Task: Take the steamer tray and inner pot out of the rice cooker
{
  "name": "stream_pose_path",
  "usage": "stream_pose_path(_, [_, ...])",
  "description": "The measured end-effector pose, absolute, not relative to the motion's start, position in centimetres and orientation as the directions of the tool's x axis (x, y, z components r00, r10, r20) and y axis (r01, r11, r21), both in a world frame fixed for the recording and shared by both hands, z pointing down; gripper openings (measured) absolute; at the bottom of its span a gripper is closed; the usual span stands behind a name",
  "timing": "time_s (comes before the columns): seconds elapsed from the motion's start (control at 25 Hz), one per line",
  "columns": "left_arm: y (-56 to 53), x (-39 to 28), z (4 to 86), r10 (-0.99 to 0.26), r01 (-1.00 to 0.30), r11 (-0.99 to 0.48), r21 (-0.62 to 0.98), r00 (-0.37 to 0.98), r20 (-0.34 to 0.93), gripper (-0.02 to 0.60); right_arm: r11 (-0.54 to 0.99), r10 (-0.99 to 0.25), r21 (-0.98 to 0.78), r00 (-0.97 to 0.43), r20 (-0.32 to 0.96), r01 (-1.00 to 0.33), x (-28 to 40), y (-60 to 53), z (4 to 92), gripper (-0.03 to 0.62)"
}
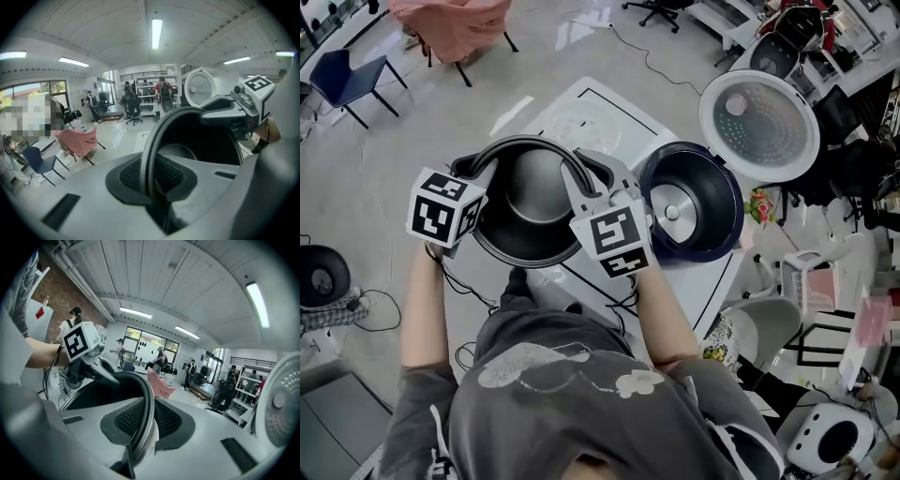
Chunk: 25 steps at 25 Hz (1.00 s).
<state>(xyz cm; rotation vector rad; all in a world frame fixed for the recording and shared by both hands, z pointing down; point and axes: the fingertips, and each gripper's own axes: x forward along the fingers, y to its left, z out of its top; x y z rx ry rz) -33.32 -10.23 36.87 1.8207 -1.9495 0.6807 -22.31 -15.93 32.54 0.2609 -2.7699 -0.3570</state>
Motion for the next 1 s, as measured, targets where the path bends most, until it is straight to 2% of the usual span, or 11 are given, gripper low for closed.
stream_pose_path(1.0, [-15.0, -38.6, 48.3, -0.673, -0.987, -0.14, 0.077, 0.152, 0.724, 0.046, 0.958, -0.282, 0.109, -0.793, 0.54, -0.266, -27.4, -20.2, 43.7, 0.089])
